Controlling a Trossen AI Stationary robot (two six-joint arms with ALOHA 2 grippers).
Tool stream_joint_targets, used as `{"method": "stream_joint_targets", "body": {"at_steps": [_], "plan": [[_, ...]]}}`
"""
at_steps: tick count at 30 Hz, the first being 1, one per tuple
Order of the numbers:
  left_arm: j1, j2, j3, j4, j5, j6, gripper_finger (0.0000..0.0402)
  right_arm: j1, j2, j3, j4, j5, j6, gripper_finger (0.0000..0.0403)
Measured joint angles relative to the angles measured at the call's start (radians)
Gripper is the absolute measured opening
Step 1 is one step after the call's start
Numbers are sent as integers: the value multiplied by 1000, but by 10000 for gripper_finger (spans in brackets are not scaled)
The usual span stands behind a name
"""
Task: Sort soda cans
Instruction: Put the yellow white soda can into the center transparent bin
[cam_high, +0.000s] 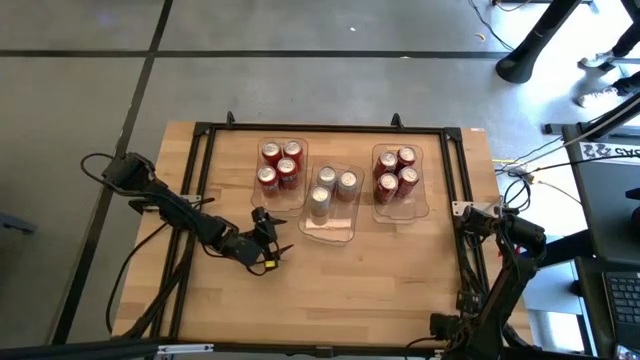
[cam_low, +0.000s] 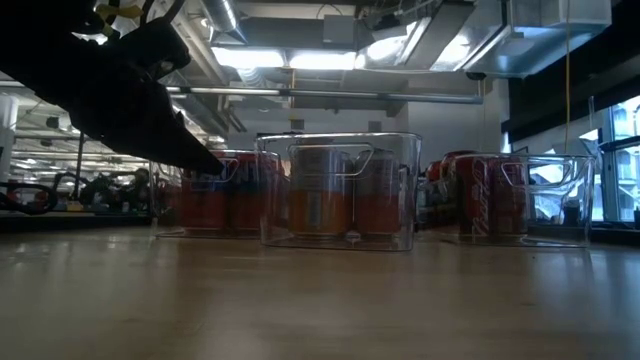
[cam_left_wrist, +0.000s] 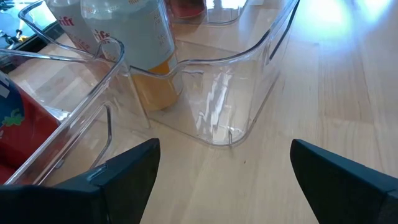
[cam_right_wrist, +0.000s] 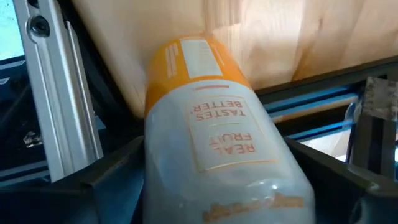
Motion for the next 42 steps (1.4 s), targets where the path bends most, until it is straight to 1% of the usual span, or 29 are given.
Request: {"method": "stream_joint_targets", "body": {"at_steps": [5, 6, 14, 20, 30, 34, 42], "plan": [[0, 0, 0, 0, 0, -11, 347, -9, 0, 9, -8, -12, 1, 294], [0, 0, 0, 0, 0, -11, 347, -16, 0, 9, -8, -13, 3, 291], [0, 0, 0, 0, 0, -13, 347, -82, 0, 10, -6, 6, -2, 291], [0, 0, 0, 0, 0, -13, 347, -142, 0, 10, -11, 16, -34, 291], [0, 0, 0, 0, 0, -22, 347, -233, 0, 11, -6, 41, -143, 291], [0, 0, 0, 0, 0, -28, 347, -283, 2, 45, -17, 116, -204, 291], [-2, 0, 0, -1, 0, -59, 347, -411, 4, 199, -136, 337, -344, 291]]}}
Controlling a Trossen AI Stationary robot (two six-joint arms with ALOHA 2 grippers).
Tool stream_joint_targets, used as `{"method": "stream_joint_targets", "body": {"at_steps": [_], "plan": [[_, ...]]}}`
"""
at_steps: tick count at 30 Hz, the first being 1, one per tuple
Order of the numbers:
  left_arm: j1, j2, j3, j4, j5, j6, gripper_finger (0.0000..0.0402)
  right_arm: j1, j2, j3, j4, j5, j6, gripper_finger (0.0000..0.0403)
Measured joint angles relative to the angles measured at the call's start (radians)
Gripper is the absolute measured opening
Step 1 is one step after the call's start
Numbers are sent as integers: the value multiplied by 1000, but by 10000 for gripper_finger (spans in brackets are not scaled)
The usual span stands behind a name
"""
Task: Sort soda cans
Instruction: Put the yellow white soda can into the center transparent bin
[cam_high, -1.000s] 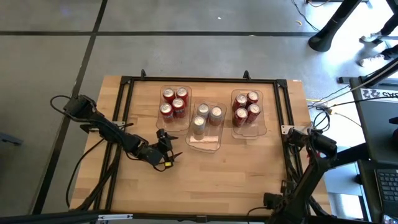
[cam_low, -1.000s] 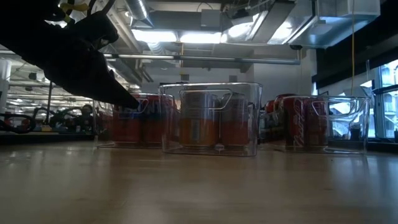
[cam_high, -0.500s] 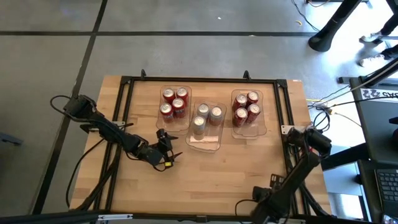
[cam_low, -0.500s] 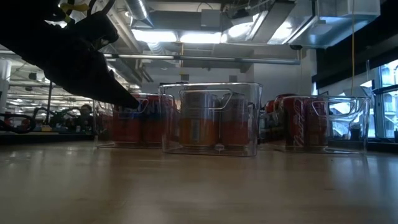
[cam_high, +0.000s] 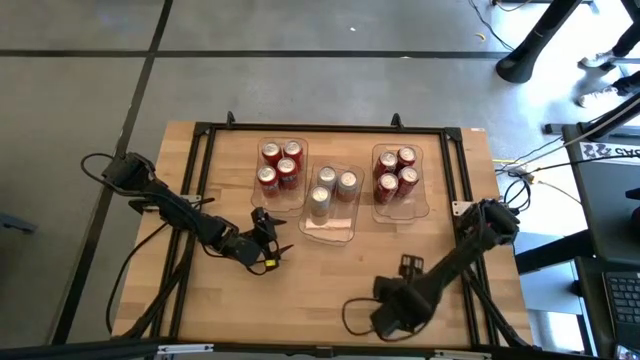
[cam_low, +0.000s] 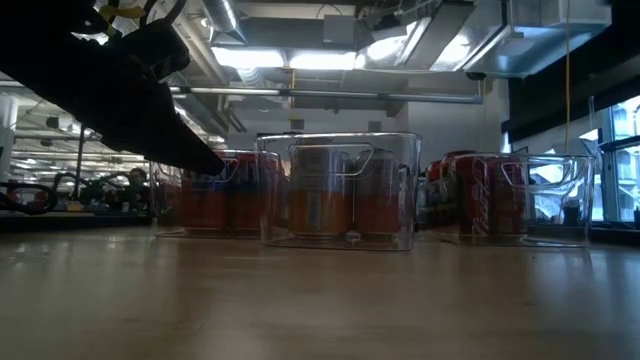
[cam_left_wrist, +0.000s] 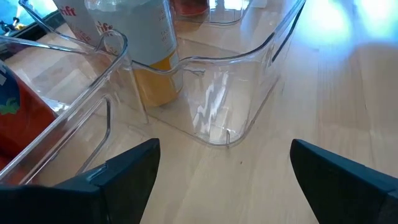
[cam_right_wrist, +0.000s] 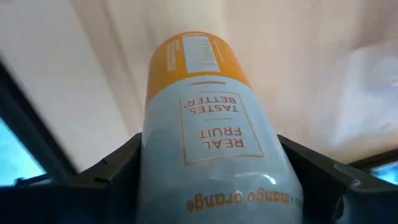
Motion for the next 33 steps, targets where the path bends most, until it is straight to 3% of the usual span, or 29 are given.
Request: {"method": "stream_joint_targets", "body": {"at_steps": [5, 15, 28, 33], "plan": [[0, 0, 0, 0, 0, -18, 347, -82, 0, 118, -83, 117, -88, 291], [0, 0, 0, 0, 0, -138, 347, -263, -2, 283, -83, 277, -263, 291], [-33, 0, 0, -1, 26, -146, 347, -488, -2, 286, -51, 470, -502, 291], [-35, 0, 0, -2, 26, -137, 347, -587, -2, 262, 11, 474, -582, 291]]}}
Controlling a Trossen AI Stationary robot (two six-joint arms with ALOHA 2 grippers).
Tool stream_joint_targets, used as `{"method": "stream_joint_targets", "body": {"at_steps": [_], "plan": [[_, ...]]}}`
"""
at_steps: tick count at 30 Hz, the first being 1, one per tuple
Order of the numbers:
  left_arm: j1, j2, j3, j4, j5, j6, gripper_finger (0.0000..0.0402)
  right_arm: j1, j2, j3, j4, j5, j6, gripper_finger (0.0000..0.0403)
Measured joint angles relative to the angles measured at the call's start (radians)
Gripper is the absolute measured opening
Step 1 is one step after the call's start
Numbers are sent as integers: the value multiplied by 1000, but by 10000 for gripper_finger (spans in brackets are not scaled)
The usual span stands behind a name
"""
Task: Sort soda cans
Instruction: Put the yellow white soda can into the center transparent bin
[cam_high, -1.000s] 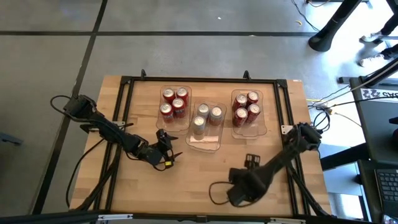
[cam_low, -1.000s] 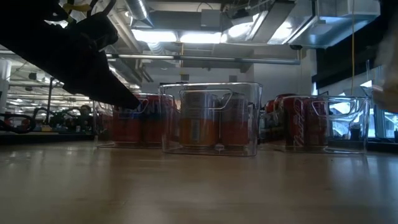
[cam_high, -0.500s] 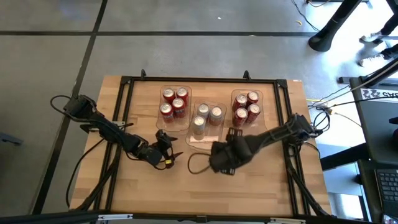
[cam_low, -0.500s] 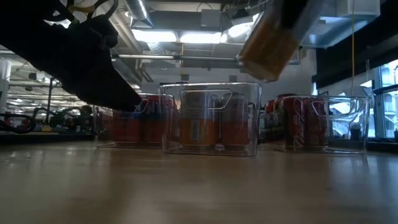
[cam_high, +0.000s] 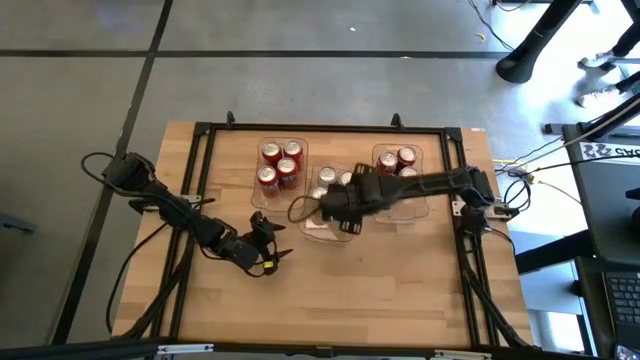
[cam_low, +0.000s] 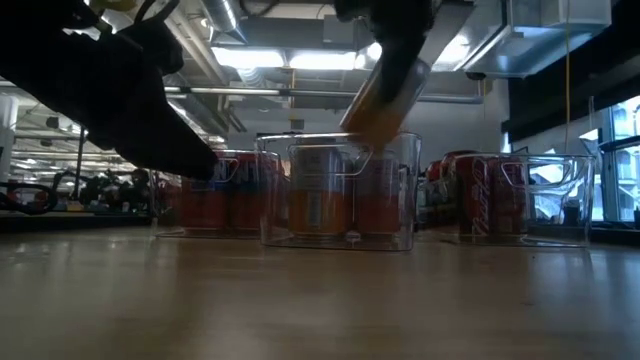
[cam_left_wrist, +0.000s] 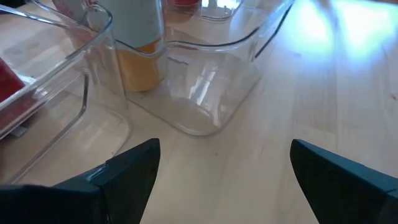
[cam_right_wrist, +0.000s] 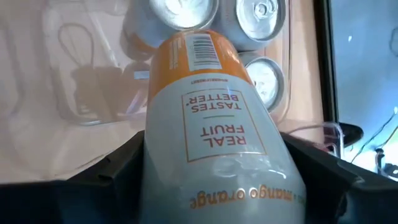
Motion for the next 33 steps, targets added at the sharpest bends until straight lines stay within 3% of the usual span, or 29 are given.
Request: {"method": "stream_joint_targets", "body": {"at_steps": [7, 16, 33], "plan": [[0, 0, 0, 0, 0, 17, 347, -64, 0, -80, 48, -52, -49, 291], [0, 0, 0, -1, 0, 35, 347, -91, 0, -221, 220, -77, -93, 291], [1, 0, 0, 1, -1, 34, 347, -111, -1, -362, 368, -110, -95, 310]]}}
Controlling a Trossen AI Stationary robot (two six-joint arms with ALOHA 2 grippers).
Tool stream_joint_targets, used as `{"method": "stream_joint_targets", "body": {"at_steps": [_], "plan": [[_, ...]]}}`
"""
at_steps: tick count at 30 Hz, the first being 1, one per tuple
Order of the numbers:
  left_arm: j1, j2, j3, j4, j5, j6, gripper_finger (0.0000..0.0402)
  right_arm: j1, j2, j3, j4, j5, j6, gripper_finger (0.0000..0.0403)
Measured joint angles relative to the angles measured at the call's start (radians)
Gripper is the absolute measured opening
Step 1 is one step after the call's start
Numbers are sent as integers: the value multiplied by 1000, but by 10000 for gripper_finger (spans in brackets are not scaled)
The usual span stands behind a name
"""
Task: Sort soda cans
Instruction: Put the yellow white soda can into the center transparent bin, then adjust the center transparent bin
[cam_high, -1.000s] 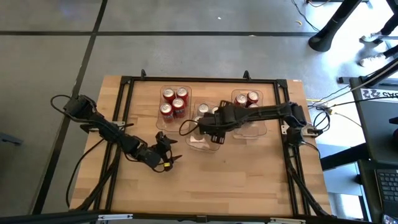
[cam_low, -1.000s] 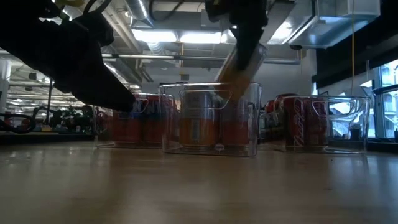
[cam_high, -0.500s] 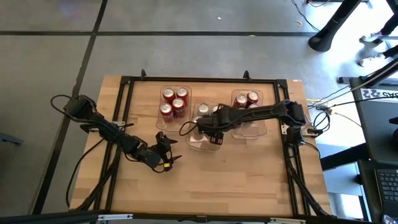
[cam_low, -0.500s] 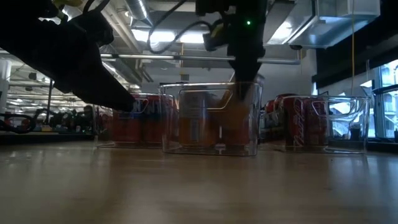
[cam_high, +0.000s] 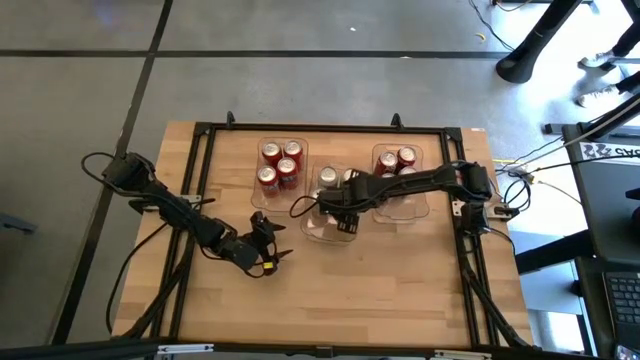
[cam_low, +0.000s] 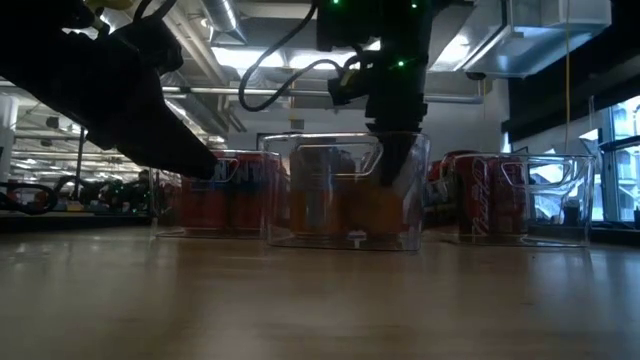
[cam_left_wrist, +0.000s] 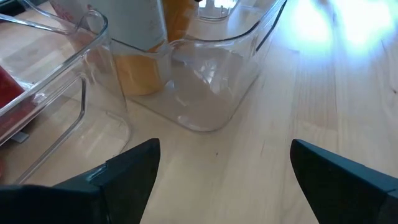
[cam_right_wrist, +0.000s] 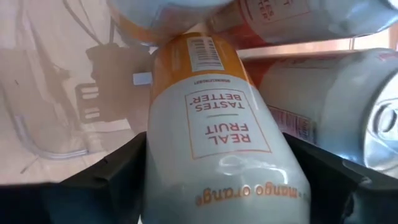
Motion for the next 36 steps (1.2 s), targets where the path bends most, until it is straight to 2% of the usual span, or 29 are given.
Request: {"method": "stream_joint_targets", "body": {"at_steps": [12, 21, 25, 30, 36], "plan": [[-1, 0, 0, 0, 0, 0, 347, 1, 0, -9, 16, -2, 0, 362], [-1, 0, 0, 0, 0, 0, 347, 3, 0, 6, -11, -2, -23, 369], [-1, 0, 0, 0, 0, 0, 347, 4, 0, 77, -83, -2, -18, 369], [0, 0, 0, 0, 0, 0, 347, 42, 0, 249, -235, -4, 40, 369], [0, 0, 0, 0, 41, 1, 347, 182, 0, 374, -302, -19, 109, 370]]}}
